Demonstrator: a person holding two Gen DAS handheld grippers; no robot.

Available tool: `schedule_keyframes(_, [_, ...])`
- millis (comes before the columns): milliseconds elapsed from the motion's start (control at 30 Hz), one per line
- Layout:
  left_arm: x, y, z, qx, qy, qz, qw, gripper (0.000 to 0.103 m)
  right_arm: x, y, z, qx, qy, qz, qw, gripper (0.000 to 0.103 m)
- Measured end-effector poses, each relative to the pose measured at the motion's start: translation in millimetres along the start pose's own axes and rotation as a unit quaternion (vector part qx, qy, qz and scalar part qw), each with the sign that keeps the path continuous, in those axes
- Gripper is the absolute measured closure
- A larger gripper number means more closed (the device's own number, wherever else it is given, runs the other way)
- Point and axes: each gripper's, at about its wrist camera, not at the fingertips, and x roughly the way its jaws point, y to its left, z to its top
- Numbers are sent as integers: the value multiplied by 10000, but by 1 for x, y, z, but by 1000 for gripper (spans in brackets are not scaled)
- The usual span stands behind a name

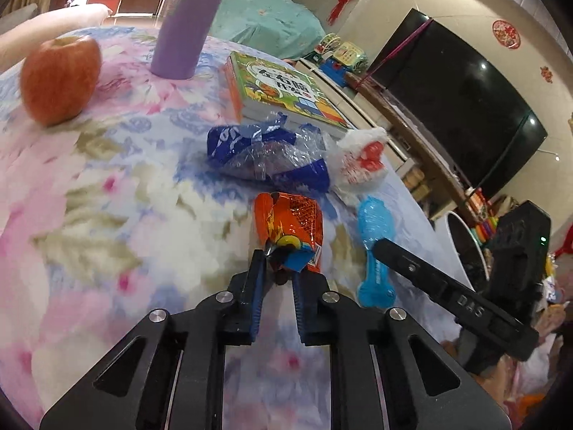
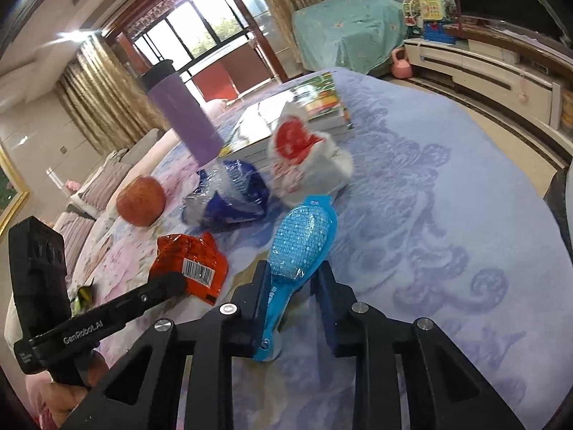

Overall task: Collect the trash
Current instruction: 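Grasp the blue brush with the right tool while the left tool grasps the orange wrapper, then carry the blue brush and orange wrapper toward the black bin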

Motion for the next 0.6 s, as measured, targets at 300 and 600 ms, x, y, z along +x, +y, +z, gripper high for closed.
schedule_keyframes(300, [-47,-2,-39,-67,77,-186,9998,93,-31,7,-25,-187,199,101,9996,78])
schedule_keyframes(600, [-68,-17,-57,35,22,-97,9999,94,-56,-4,-39,-28,148,186,9997,79])
